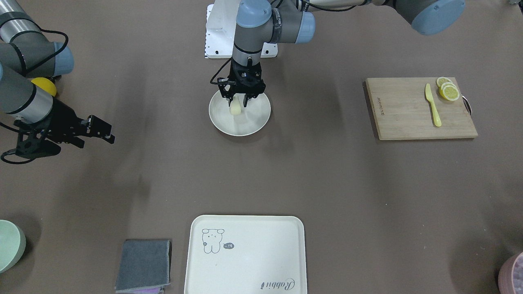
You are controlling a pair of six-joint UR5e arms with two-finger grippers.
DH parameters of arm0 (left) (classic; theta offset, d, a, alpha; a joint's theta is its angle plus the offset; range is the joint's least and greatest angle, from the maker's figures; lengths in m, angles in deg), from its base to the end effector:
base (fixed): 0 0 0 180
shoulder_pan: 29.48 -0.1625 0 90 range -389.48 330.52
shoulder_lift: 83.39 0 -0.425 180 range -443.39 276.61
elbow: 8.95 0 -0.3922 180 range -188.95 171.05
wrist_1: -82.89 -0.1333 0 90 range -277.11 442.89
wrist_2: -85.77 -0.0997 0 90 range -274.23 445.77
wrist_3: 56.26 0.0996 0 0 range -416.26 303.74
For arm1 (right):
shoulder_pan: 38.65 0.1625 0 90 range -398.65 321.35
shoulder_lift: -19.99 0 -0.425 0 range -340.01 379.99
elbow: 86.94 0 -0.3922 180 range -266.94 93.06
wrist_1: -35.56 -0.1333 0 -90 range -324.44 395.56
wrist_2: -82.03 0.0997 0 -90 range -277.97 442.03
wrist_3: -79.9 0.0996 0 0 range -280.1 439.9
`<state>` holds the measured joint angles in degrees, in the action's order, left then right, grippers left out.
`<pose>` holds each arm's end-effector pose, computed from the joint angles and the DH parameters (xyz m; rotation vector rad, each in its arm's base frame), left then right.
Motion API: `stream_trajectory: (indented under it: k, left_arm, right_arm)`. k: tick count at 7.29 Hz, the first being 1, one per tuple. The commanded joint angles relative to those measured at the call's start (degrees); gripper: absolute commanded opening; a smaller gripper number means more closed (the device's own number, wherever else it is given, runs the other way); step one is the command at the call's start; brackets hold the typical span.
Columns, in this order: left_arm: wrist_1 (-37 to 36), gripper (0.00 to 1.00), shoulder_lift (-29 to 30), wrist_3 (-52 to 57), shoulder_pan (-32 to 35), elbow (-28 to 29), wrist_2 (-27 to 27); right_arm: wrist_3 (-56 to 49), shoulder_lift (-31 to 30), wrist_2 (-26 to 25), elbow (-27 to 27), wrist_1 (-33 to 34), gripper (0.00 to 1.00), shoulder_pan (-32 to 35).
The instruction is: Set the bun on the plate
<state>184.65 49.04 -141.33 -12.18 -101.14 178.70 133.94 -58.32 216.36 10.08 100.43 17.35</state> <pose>0.6340 -0.3317 0.1728 0.1438 0.9757 -0.1730 -0.2709 -0.5155 0.4352 0.0113 -1.0286 0.0226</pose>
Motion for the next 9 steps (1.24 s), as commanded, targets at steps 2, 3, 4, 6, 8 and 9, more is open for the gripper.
stream_trajectory:
  k: [2, 3, 4, 6, 8, 9]
  left_arm:
    - [-0.33, 0.87, -0.15, 1.04, 0.45, -0.18, -0.2]
    - [-0.33, 0.92, -0.06, 1.05, 0.89, -0.71, -0.03]
    - [-2.33, 0.96, -0.32, 1.13, 1.85, -3.06, 0.15]
    - [-15.46, 0.97, -2.68, 10.74, 8.94, -13.4, 3.46]
    - [-16.77, 0.97, -12.14, 31.67, 23.83, -18.27, 15.8]
    - [-16.59, 0.97, -18.63, 46.95, 33.4, -17.94, 25.45]
  right_arm:
    - [-0.79, -0.44, 1.28, -0.07, 0.0, 1.0, 1.21]
    - [-0.79, -0.44, 1.55, 0.19, 0.0, 1.0, 1.47]
    - [-0.79, -0.44, 2.94, 0.36, 0.0, 1.0, 2.87]
    - [-2.35, -1.74, 3.48, 0.89, -0.09, 1.0, 5.94]
    - [-16.17, -6.66, 3.13, 0.11, 0.52, 1.0, 11.55]
    - [-23.56, -6.94, 2.87, 0.1, 6.88, 1.0, 14.89]
